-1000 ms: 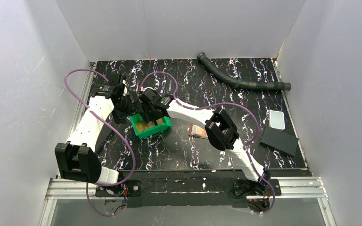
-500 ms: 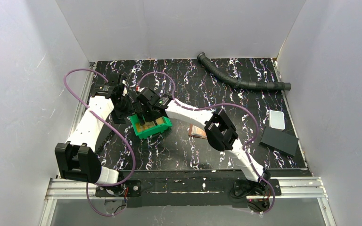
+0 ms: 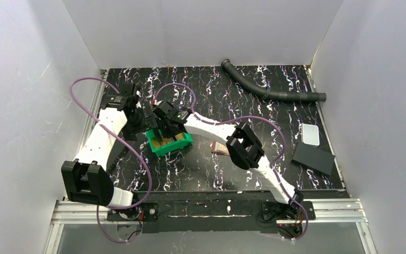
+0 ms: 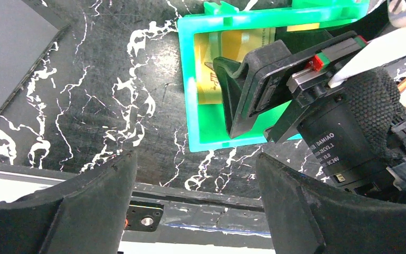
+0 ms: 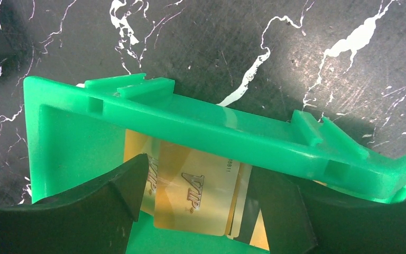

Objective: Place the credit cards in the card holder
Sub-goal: Pick up the credit card from the storage box.

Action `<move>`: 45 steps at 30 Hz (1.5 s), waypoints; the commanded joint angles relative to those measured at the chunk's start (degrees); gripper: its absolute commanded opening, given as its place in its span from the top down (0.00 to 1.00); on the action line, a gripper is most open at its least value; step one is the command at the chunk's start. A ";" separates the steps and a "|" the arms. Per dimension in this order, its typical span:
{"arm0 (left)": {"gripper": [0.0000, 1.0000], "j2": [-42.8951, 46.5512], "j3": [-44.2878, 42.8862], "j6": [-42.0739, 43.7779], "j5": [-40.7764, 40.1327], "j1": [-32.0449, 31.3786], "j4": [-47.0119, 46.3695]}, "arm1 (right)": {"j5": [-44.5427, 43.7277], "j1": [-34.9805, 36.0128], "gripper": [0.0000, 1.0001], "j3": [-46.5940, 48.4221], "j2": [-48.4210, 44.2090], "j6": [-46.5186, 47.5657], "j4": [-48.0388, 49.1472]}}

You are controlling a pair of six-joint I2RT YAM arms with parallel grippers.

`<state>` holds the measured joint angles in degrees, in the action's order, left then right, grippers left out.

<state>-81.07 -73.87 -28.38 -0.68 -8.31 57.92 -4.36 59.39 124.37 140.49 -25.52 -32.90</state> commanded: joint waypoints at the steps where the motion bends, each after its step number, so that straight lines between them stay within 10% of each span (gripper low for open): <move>1: 0.18 2.28 0.29 -0.17 -0.93 0.10 0.36 | -3.86 2.19 0.20 -0.47 2.24 -0.57 -2.37; 18: 0.18 2.86 1.76 -0.36 -0.68 0.57 0.06 | -0.08 -0.17 0.69 -5.75 -3.77 -0.84 4.55; 33: 0.18 2.46 -3.15 -0.68 5.77 0.65 -1.77 | 7.19 -5.33 0.73 -13.55 -15.29 -4.81 15.84; 45: 0.19 8.76 5.92 2.55 26.31 0.88 -17.20 | 14.33 -9.56 0.72 -24.80 -19.69 -16.25 29.31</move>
<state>-74.75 -70.79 -27.85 15.85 -7.66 46.78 6.30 50.82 100.00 121.36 -36.08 -10.87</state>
